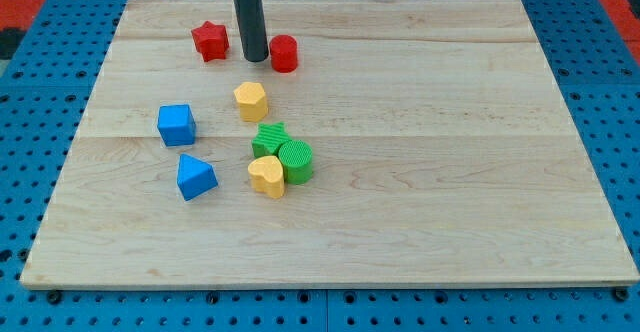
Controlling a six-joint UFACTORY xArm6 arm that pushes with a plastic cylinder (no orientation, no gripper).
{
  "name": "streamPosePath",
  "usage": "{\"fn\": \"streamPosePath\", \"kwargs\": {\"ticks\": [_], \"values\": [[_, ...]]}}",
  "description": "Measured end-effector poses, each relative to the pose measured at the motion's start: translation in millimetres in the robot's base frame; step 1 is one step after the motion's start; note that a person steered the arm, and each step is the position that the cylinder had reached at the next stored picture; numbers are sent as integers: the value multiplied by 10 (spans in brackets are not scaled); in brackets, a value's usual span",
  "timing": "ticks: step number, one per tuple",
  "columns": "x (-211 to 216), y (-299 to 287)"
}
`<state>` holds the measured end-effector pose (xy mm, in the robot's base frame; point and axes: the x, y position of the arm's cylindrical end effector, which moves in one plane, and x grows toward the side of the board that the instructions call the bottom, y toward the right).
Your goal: Push the yellow hexagon to the right parallel of the red circle
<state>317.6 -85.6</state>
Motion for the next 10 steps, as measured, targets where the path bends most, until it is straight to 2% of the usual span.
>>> {"fn": "streamPosePath", "kwargs": {"ticks": [1, 2, 3, 4, 5, 7, 9, 10], "values": [[191, -53], [-273, 379], [-216, 371], [143, -702], [742, -811], [835, 880], [26, 1252], [21, 1100]]}}
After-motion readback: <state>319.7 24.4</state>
